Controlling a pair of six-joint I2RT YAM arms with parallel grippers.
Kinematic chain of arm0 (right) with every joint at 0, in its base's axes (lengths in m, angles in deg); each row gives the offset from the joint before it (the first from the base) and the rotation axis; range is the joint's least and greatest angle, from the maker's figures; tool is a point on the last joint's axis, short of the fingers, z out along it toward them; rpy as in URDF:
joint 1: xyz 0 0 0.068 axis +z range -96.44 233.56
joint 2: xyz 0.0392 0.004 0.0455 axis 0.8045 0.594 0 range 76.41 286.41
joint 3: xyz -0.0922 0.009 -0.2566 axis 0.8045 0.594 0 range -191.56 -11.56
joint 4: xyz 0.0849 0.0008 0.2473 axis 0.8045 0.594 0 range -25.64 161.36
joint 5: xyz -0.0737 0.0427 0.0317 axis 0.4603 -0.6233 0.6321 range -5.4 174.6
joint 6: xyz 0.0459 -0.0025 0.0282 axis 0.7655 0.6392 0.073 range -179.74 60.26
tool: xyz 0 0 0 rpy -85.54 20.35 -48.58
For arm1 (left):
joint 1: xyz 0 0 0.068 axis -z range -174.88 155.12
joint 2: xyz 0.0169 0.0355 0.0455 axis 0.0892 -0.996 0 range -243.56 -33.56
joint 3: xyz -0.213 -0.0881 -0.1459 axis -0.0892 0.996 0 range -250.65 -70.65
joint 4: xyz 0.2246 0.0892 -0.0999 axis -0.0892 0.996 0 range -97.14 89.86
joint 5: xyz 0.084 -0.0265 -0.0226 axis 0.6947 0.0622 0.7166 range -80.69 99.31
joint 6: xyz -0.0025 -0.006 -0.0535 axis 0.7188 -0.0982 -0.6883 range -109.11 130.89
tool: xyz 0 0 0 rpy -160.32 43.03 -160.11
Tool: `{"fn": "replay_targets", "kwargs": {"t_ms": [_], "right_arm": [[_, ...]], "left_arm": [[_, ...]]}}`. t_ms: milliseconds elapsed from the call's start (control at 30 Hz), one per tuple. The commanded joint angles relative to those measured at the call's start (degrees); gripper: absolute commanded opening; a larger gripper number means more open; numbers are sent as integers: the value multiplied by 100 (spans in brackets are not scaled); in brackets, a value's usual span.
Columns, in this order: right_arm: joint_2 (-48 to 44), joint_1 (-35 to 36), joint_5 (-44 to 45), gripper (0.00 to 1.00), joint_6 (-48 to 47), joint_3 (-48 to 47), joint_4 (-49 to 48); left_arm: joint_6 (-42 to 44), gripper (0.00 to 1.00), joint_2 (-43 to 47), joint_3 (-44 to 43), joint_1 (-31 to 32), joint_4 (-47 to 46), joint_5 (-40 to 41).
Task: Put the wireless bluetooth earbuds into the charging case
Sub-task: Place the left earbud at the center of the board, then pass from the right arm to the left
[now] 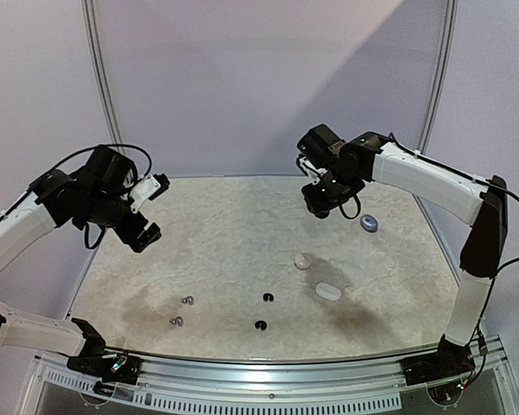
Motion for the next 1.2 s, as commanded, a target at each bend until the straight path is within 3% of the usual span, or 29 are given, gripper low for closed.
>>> {"fn": "replay_targets", "kwargs": {"t_ms": [0, 133, 300, 367, 467, 600, 700, 833, 1000, 1167], "right_arm": [[363, 671, 259, 12, -134, -457, -118], [487, 1522, 560, 12, -1378, -503, -671], [519, 2419, 978, 12, -2494, -480, -1287], [499, 2709, 1147, 12, -2803, -480, -1507], [441, 3145, 1468, 12, -3297, -412, -1899], [312, 3554, 2129, 10, -4038, -183, -2666], [268, 3815, 2629, 10, -4806, 67, -3463], [366, 4001, 2944, 9, -5623, 202, -4404], [457, 4023, 2748, 8, -6009, 116, -4823], [488, 4071, 2340, 9, -5957, 11, -4961]], "left_arm": [[-1309, 99, 667, 311, -371, -144, 164], [-1744, 99, 1836, 765, -429, 202, 132], [-1901, 99, 2491, 613, -1064, 197, -890], [-2003, 99, 2699, 624, -1178, -32, -1668], [-2346, 99, 2948, 914, -1251, -629, -3636], [-2451, 99, 3403, 1615, -1161, -1580, -4902], [-2538, 99, 3848, 2239, -893, -2300, -5316], [-2800, 99, 3743, 2542, -462, -2861, -5486], [-3075, 97, 3660, 2807, -430, -3461, -5584], [-3213, 86, 3461, 2880, -289, -3910, -5571]]}}
